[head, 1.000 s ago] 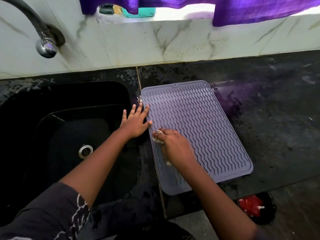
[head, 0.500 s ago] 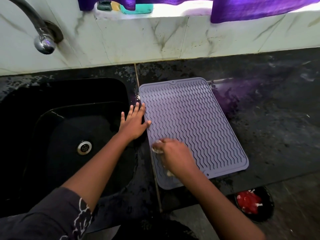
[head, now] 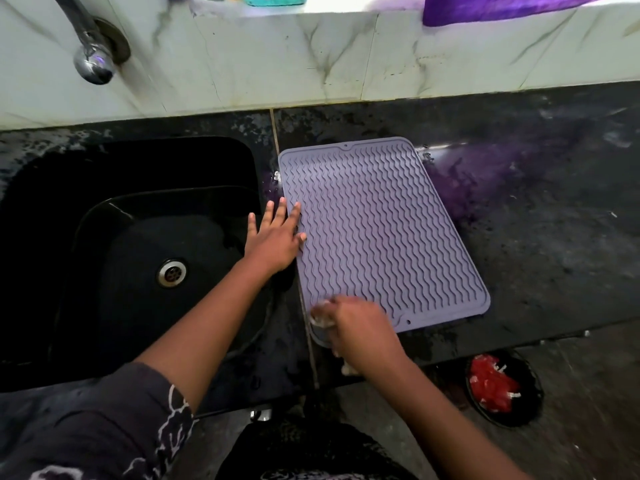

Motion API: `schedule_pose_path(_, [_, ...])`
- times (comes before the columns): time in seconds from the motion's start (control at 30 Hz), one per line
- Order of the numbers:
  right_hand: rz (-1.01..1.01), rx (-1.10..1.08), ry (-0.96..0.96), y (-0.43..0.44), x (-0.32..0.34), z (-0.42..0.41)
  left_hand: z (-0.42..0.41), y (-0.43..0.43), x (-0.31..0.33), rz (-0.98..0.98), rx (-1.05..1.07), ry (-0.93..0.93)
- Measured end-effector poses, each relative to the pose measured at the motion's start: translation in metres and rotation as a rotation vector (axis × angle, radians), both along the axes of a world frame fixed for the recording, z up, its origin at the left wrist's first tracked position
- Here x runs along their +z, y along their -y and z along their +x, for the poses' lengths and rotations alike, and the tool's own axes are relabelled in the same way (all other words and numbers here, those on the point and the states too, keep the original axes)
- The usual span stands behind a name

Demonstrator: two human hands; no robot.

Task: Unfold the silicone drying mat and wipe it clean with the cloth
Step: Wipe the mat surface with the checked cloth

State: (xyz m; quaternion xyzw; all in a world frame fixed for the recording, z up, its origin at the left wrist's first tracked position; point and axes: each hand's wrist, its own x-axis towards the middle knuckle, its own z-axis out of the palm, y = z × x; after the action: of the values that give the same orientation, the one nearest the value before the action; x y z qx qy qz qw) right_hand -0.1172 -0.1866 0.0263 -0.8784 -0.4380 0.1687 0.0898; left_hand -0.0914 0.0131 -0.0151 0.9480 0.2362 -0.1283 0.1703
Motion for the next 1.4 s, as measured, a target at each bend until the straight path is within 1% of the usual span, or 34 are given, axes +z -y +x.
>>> schedule_pose_path(0.07, [0.069, -0.021, 0.03, -0.013, -0.006, 0.01, -0.005, 0.012, 0.002, 0.035, -0.011, 0.029])
schedule_pose_path(0.1, [0.069, -0.002, 0.058, -0.017, -0.012, 0.009, -0.009, 0.018, 0.0, 0.044, -0.028, 0.025])
schedule_pose_path(0.17, [0.006, 0.039, 0.096, -0.015, -0.019, -0.002, -0.02, 0.028, -0.007, 0.036, -0.042, 0.006])
schedule_pose_path(0.27, [-0.074, 0.067, 0.086, 0.006, -0.025, -0.019, -0.026, 0.033, -0.016, 0.001, 0.003, 0.056])
schedule_pose_path(0.4, [-0.003, 0.184, 0.039, 0.039, -0.024, -0.026, -0.028, 0.04, -0.022, 0.087, 0.031, 0.144])
schedule_pose_path(0.47, [0.025, 0.221, 0.06, 0.05, -0.018, -0.017, -0.029, 0.041, -0.024, 0.114, 0.038, 0.167])
schedule_pose_path(0.5, [0.026, 0.229, 0.071, 0.055, -0.012, -0.012, -0.03, 0.041, -0.024, 0.118, 0.038, 0.172])
schedule_pose_path(0.57, [-0.003, 0.248, 0.016, 0.062, 0.001, 0.0, -0.029, 0.041, -0.024, 0.118, 0.038, 0.183])
schedule_pose_path(0.6, [-0.028, 0.24, 0.007, 0.066, 0.003, 0.006, -0.029, 0.042, -0.024, 0.119, 0.041, 0.191])
schedule_pose_path(0.67, [-0.075, 0.12, 0.0, 0.069, 0.007, 0.009, -0.03, 0.042, -0.024, 0.127, 0.048, 0.204])
schedule_pose_path(0.73, [-0.038, -0.038, 0.051, 0.068, 0.006, -0.001, -0.031, 0.043, -0.025, 0.139, 0.051, 0.214])
schedule_pose_path(0.8, [-0.068, -0.133, 0.084, 0.06, 0.002, -0.021, -0.03, 0.043, -0.025, 0.145, 0.054, 0.221])
schedule_pose_path(0.87, [-0.089, -0.144, 0.065, 0.046, -0.002, -0.042, -0.03, 0.044, -0.025, 0.152, 0.056, 0.224])
schedule_pose_path(0.97, [-0.015, -0.066, 0.039, 0.033, -0.005, -0.058, -0.031, 0.044, -0.026, 0.156, 0.062, 0.231])
schedule_pose_path(1.03, [0.012, -0.071, 0.034, 0.039, -0.005, -0.049, -0.031, 0.044, -0.025, 0.153, 0.064, 0.236])
schedule_pose_path(1.1, [0.003, -0.137, 0.033, 0.052, 0.0, -0.032, -0.031, 0.043, -0.024, 0.143, 0.061, 0.239])
schedule_pose_path(1.17, [-0.074, -0.167, 0.042, 0.065, 0.007, -0.012, -0.031, 0.043, -0.025, 0.126, 0.056, 0.237])
schedule_pose_path(1.23, [-0.12, -0.173, 0.034, 0.058, 0.017, 0.013, -0.03, 0.04, -0.024, 0.116, 0.052, 0.25])
schedule_pose_path(1.3, [-0.04, -0.166, 0.09, 0.03, 0.021, 0.043, -0.024, 0.032, -0.018, 0.112, 0.056, 0.279])
schedule_pose_path(1.4, [0.158, -0.102, 0.199, -0.025, 0.004, 0.086, -0.016, 0.024, -0.011, 0.125, 0.064, 0.302])
